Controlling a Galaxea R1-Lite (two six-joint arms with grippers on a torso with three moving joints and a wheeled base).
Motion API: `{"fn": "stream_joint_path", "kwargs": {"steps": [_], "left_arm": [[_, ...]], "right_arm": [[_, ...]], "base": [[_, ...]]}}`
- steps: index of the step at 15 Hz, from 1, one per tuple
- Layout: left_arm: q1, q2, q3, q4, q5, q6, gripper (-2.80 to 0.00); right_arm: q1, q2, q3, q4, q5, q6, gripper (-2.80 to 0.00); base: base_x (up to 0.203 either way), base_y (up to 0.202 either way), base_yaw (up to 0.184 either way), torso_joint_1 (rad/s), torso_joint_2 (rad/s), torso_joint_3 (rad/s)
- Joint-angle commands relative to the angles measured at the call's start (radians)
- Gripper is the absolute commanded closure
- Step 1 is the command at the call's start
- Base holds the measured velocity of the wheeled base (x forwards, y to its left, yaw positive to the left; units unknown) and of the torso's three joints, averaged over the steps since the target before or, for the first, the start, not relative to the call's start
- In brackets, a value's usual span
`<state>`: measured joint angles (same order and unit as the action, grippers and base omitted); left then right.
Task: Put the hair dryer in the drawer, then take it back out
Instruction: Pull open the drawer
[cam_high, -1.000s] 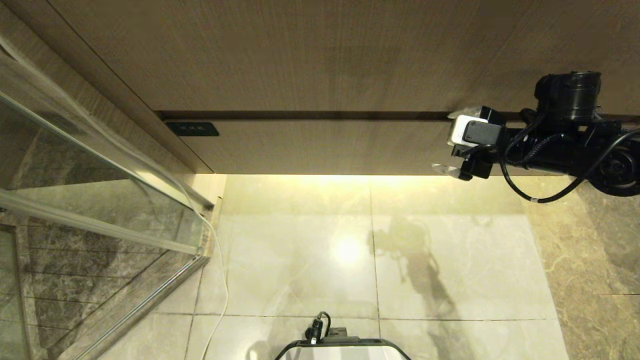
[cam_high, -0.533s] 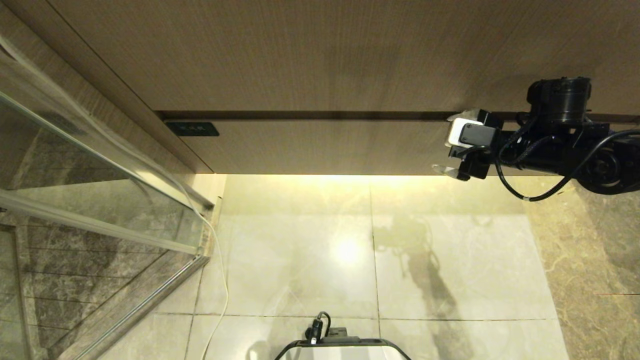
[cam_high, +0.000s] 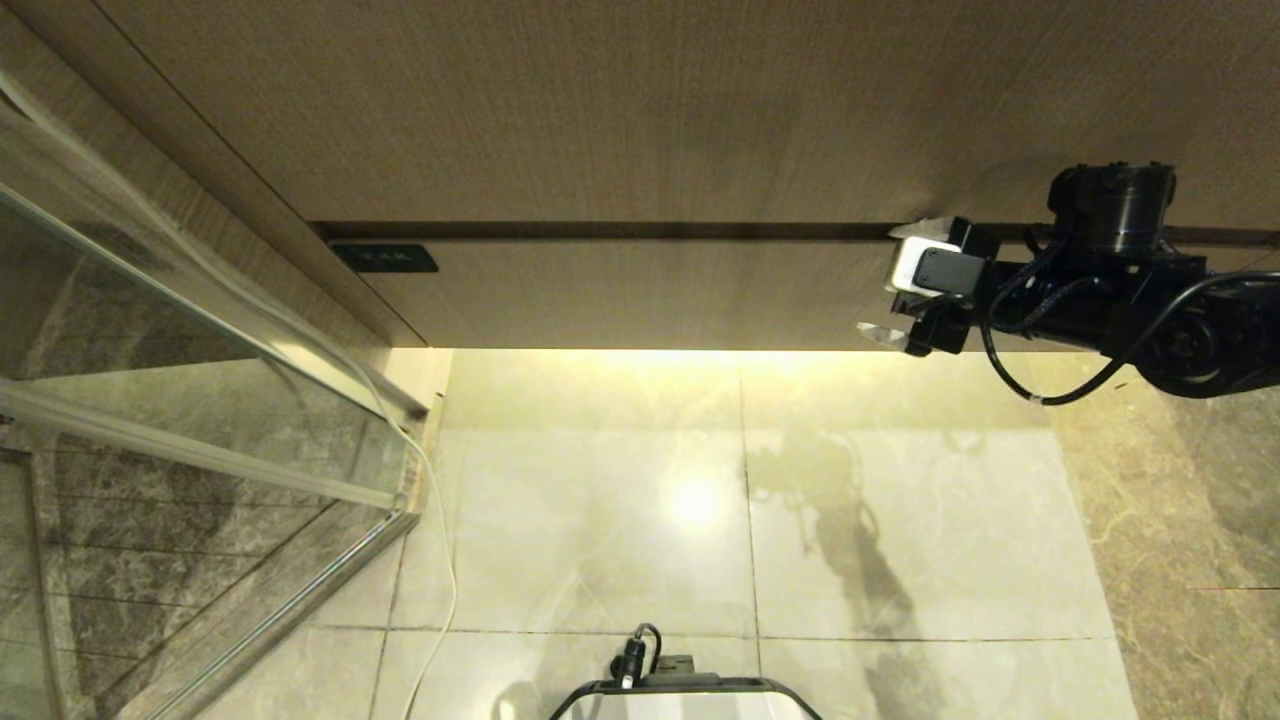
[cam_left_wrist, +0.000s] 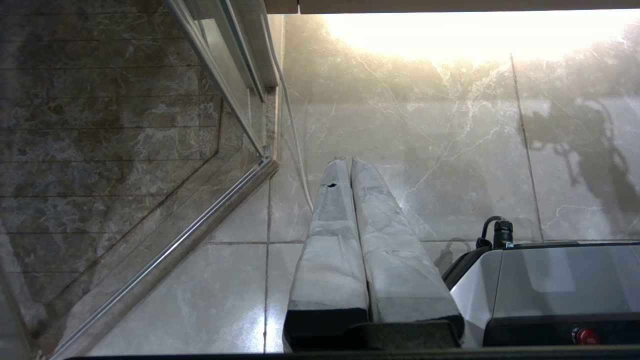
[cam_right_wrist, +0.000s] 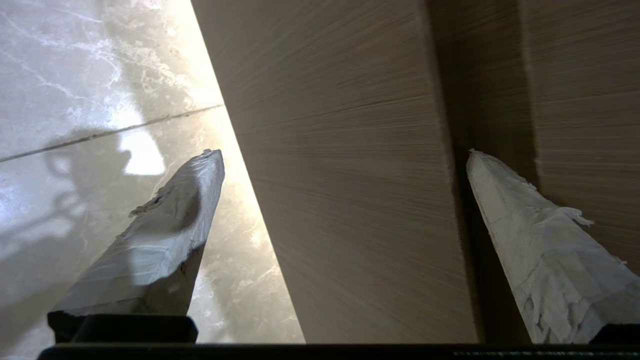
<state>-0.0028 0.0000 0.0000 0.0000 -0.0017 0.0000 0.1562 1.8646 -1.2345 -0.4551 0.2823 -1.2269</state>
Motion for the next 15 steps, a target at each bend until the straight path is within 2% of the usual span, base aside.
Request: {"fn": "stream_joint_path", "kwargs": {"steps": [1,15], "left_arm": [[0.0,0.0,0.001,0.0,0.0,0.0,0.0],[0.0,0.0,0.0,0.0,0.0,0.0,0.0]], "right_arm": [[0.0,0.012,-0.002,0.001,0.002,-0.01,-2.8],[-0.017,0.05,-0.003,0.044,-0.002,-0.013,-2.8]], "base": [[0.0,0.0,0.0,0.0,0.0,0.0],[0.0,0.0,0.0,0.0,0.0,0.0]]}}
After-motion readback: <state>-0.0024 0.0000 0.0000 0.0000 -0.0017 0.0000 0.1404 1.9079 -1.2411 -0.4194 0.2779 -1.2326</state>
